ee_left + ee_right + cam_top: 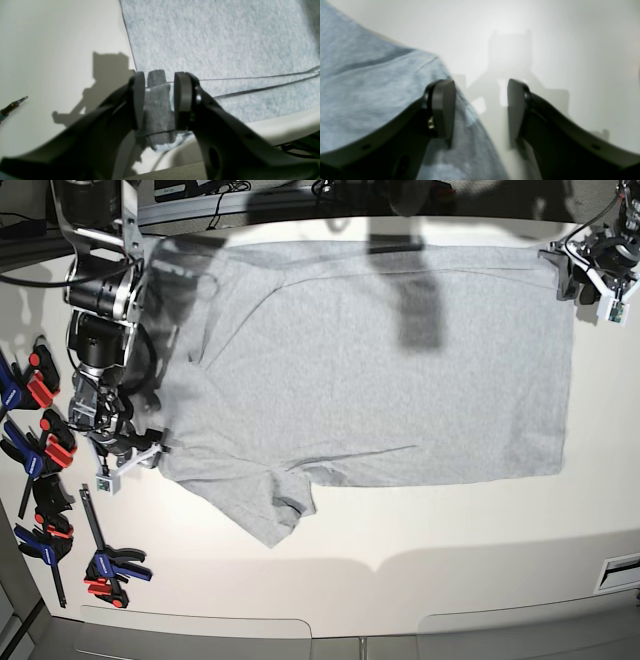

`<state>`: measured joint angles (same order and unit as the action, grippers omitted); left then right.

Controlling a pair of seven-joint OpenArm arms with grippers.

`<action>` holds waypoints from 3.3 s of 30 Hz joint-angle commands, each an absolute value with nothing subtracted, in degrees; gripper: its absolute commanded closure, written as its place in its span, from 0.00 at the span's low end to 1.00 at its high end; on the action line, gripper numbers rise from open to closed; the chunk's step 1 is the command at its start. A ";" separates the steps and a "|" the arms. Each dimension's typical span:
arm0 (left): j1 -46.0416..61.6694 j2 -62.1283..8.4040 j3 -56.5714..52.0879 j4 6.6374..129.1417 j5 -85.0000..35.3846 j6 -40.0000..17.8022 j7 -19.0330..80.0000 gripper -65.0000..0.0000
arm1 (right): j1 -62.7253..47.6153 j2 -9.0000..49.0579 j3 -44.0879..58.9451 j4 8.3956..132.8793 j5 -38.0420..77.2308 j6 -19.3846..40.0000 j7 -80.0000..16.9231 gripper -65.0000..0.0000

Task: Fold the T-shirt properly
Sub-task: 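Move the right gripper to the hem corner nearest it and grasp, then move the left gripper to the other hem corner and grasp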

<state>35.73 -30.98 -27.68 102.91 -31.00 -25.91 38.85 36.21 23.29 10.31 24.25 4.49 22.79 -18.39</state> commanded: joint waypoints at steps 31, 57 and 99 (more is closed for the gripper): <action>15.68 -32.58 -28.14 95.68 -27.64 -15.99 32.05 0.72 | 38.02 21.71 10.41 24.75 7.03 30.26 -16.71 1.00; -30.98 -35.20 -28.01 22.46 -47.03 -27.70 38.33 0.39 | 38.00 21.71 10.41 24.75 7.03 32.60 -16.97 1.00; -36.62 -27.05 -21.54 22.48 -45.74 -31.46 34.70 0.61 | 37.91 21.43 10.41 24.75 7.03 32.60 -17.15 1.00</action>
<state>-34.48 -26.04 -21.43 21.71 -44.73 -30.68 35.62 36.07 20.80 10.26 23.99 6.44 32.36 -17.78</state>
